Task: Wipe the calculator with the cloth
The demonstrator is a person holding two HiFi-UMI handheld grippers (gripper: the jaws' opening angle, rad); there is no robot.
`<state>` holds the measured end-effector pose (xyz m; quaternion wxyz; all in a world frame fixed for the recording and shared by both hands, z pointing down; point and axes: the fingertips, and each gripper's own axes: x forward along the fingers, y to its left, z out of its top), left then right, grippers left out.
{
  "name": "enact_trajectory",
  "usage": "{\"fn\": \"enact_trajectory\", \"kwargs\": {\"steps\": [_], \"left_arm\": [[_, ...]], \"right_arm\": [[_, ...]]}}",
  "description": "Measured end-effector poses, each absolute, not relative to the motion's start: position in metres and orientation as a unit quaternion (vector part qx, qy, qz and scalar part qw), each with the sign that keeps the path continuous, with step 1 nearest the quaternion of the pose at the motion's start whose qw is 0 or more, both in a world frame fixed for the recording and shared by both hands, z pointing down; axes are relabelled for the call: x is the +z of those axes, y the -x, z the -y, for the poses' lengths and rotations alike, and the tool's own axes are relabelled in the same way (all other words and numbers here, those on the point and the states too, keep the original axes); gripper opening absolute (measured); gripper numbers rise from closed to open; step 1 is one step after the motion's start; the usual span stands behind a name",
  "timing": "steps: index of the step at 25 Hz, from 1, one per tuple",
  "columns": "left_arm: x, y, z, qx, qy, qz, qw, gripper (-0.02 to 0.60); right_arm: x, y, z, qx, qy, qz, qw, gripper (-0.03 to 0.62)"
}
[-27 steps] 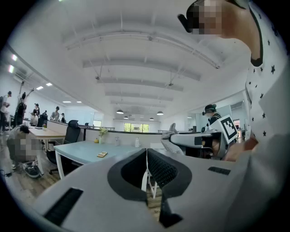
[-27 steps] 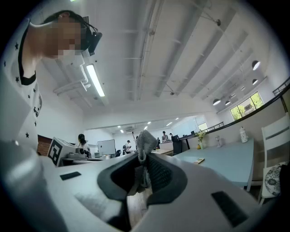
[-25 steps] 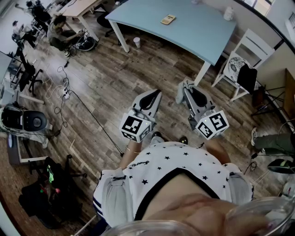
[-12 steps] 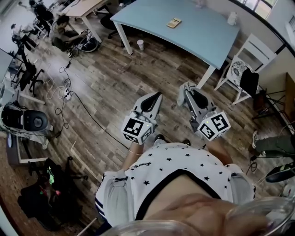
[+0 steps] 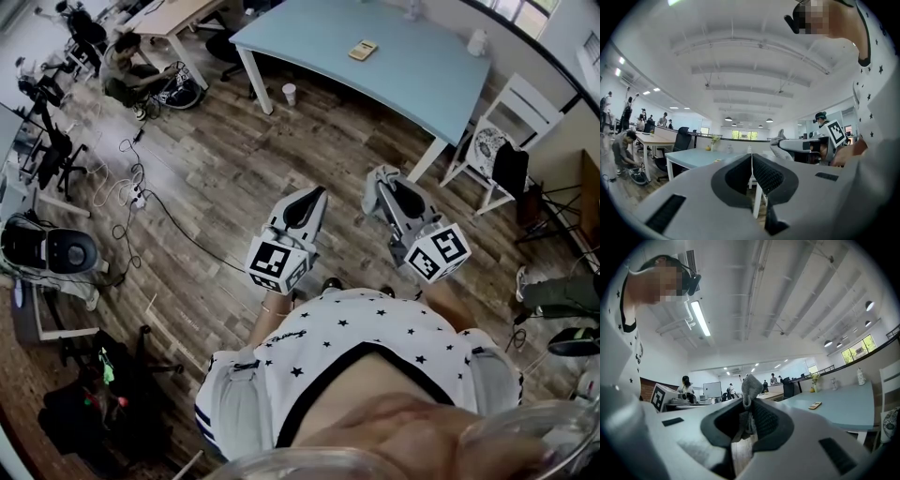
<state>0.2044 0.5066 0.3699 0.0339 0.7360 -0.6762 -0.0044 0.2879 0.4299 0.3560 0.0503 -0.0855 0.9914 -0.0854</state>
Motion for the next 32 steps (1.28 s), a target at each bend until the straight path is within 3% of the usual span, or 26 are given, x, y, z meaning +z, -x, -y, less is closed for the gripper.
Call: {"fn": "enact_trajectory", "kwargs": {"steps": [17, 32], "left_arm": [[0.383, -0.145, -0.520, -0.023, -0.732, 0.680, 0.046, 0.031], [0.397, -0.104, -0.463, -0.001, -0.708, 0.703, 0.059, 0.031]], "right_arm": [[0.358, -0.238, -0.441, -0.091, 0.094, -0.991, 0.042, 0.046], [0.371, -0.189, -0.367, -0.117, 0.069, -0.989, 0.052, 0.046]]}}
